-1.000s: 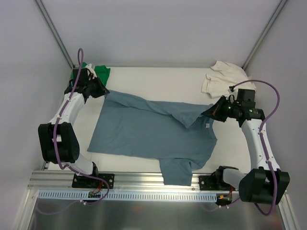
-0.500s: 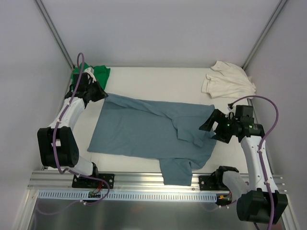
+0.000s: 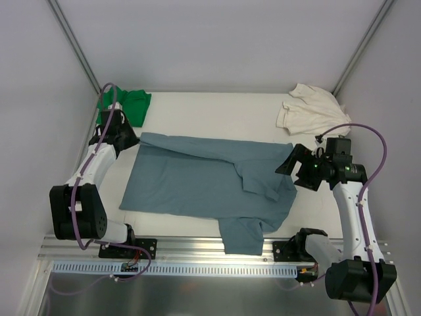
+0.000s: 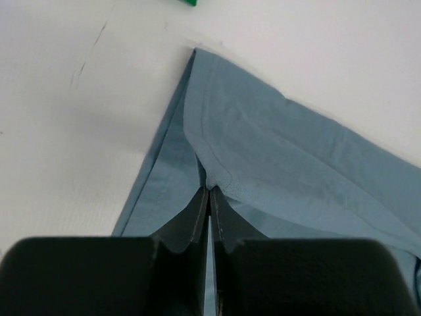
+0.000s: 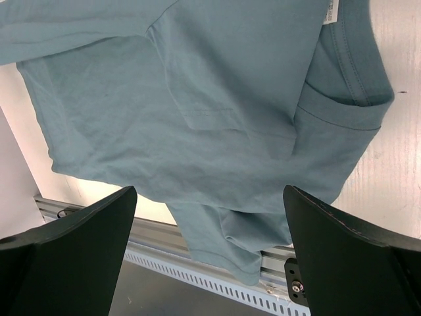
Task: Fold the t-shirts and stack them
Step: Fold the flattened tshirt in 1/3 of the way
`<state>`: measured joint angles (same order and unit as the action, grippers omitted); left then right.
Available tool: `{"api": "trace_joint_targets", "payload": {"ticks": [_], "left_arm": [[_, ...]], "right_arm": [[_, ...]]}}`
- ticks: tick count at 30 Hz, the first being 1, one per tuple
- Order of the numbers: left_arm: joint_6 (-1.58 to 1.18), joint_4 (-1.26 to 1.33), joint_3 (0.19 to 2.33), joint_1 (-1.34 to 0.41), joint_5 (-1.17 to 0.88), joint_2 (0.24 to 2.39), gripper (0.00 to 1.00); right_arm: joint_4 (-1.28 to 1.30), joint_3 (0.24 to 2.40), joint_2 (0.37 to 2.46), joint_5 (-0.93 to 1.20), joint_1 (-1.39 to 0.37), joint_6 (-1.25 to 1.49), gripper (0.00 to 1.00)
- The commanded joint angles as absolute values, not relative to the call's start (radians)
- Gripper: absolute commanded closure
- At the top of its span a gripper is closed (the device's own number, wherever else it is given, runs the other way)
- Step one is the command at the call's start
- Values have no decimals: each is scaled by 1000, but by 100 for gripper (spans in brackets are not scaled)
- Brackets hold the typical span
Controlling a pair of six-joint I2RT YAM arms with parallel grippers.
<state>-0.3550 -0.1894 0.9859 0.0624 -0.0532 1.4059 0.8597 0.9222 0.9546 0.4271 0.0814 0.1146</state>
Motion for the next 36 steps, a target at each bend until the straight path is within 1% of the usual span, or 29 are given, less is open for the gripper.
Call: {"api": "trace_joint_targets", "payload": {"ticks": [1,2,3,4,5,6,7,8,9,10,13,14,16,17,21,25,29,36], "left_arm": [[-386,-211,982,66,57,1423,98],[-409,-225,986,66,78,1451,94],[-422,-239,988,66,89,1465,86],[-448,-265,988,64,127,1488,76],[-466,-279,988,66,162,1493,60],[-489,-293,983,66,205,1493,18],[-529,-313,977,67,245,1479,8],[-541,-316,962,64,297,1461,4],[-551,-313,948,66,310,1433,3],[-558,-283,931,64,316,1354,2],[-537,-174,818,66,255,1153,1],[-513,-151,807,66,141,1078,1],[-496,-147,808,64,-30,1043,2],[-497,-184,819,64,-211,1042,1],[-523,-311,818,11,-478,1098,1],[-549,-347,743,-81,-460,1109,1],[-587,-350,718,-144,-448,1135,1],[-620,-328,692,-175,-364,1305,1]], "right_arm": [[841,948,957,443,84,101,1],[836,946,963,446,86,100,0],[835,948,965,448,86,98,1],[831,953,968,452,86,97,0],[833,954,969,456,86,98,1],[831,959,973,457,86,95,0],[831,963,974,465,86,94,1],[831,966,977,468,86,91,0],[833,969,977,468,86,89,0],[834,968,977,477,84,87,1],[821,956,977,515,86,95,0],[798,936,979,531,84,106,1],[769,904,983,554,81,118,0],[741,875,995,563,78,126,0],[661,804,1069,598,52,153,0],[594,740,1184,594,12,176,1],[514,689,1298,591,-20,202,0],[423,693,1460,574,-35,235,0]]}}
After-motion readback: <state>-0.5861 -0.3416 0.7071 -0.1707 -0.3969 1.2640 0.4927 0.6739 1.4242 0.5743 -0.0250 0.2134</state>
